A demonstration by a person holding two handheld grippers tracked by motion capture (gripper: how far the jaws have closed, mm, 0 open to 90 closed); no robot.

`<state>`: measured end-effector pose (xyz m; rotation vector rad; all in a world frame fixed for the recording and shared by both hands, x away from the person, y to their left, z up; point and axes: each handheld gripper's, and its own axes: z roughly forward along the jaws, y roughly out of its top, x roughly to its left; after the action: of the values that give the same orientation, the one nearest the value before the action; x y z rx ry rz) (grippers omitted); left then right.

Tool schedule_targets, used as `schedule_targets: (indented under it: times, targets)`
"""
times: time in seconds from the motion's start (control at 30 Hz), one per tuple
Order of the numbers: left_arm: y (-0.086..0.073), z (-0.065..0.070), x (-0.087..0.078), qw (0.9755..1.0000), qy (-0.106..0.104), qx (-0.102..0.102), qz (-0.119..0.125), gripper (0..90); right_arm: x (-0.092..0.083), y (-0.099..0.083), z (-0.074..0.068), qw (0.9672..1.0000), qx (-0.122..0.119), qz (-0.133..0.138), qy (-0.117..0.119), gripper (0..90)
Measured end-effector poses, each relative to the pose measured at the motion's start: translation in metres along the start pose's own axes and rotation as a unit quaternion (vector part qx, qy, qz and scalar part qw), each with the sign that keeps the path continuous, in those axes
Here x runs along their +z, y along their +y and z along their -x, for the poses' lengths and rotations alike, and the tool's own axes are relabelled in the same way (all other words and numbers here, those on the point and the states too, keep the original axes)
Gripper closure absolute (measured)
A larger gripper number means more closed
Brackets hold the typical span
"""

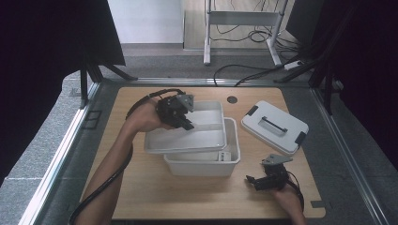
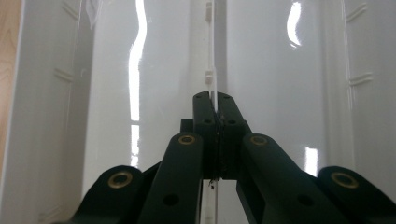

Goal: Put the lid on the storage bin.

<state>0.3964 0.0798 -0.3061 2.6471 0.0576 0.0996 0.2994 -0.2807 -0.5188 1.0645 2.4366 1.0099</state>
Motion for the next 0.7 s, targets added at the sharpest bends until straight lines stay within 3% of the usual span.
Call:
schedule_targets:
  times: [0.37,0.7]
  targets:
    - [0.024,-0.005,0.034,0.9998,-0.011,0.013,-0.009,88.9,0.0,0.0,0.0,1.0,0.002,0.0,0.0,3.7]
    - [0.026,-0.009,0.061,0.9995,-0.017,0.016,-0.021,88.9,0.0,0.0,0.0,1.0,0.0,0.002,-0.001,3.7]
